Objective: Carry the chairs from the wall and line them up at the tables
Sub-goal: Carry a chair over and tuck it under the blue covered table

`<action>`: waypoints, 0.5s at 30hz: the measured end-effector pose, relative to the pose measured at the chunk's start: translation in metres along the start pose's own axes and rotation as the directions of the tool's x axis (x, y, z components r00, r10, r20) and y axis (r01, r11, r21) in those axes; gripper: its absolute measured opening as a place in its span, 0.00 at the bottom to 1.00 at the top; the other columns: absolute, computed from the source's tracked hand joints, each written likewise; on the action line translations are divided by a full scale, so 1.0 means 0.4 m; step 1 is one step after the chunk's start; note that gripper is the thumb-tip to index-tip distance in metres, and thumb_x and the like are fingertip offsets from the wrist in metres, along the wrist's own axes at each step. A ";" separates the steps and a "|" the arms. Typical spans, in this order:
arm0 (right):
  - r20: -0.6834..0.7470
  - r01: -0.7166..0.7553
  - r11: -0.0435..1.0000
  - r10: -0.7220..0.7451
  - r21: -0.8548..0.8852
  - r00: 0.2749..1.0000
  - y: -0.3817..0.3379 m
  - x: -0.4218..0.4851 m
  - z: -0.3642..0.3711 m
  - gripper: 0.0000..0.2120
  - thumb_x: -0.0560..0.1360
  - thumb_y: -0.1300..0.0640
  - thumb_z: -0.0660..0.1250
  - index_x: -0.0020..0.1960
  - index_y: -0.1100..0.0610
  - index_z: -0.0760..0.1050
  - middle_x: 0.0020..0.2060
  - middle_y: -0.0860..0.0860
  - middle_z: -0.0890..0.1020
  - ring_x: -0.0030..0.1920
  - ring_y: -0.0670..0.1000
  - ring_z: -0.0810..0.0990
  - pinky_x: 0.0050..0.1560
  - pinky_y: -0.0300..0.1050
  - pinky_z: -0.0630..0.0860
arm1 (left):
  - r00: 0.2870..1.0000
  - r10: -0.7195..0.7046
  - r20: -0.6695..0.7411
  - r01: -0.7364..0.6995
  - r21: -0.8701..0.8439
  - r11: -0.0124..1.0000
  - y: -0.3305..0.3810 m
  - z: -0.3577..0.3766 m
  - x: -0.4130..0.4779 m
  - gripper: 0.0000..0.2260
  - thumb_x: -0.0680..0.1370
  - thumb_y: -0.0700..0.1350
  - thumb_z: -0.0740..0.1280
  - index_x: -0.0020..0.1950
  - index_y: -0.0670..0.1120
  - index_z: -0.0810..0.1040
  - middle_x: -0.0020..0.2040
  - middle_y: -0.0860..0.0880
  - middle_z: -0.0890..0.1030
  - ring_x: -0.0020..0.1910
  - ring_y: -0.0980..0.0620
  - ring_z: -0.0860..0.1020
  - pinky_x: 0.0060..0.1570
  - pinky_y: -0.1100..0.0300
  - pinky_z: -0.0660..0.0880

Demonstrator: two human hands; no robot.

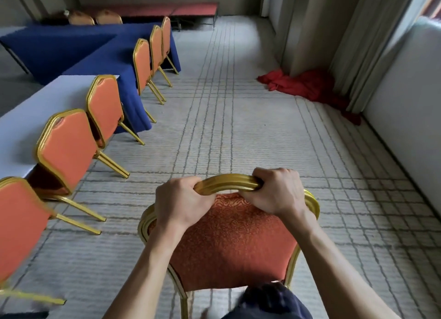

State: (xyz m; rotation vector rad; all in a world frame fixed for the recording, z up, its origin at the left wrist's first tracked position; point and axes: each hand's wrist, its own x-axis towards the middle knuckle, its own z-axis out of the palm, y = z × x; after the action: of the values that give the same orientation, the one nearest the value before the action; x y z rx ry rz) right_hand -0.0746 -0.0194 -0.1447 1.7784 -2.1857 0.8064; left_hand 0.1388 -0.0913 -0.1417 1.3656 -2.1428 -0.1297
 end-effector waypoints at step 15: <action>0.030 0.041 0.995 -0.044 0.096 0.999 0.344 0.805 0.404 0.22 0.63 0.35 0.65 0.30 0.53 0.66 0.21 0.49 0.72 0.26 0.58 0.76 0.28 0.44 0.70 | 0.998 0.040 -0.050 -0.038 0.048 0.998 -0.042 0.432 0.835 0.24 0.66 0.64 0.69 0.27 0.50 0.61 0.26 0.46 0.75 0.27 0.45 0.70 0.28 0.57 0.59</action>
State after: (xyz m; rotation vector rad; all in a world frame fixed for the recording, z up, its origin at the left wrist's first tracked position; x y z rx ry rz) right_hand -0.2578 -0.3584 -0.1604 1.8876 -2.1553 0.8926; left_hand -0.0387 -0.4235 -0.1487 1.3379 -2.1411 -0.0292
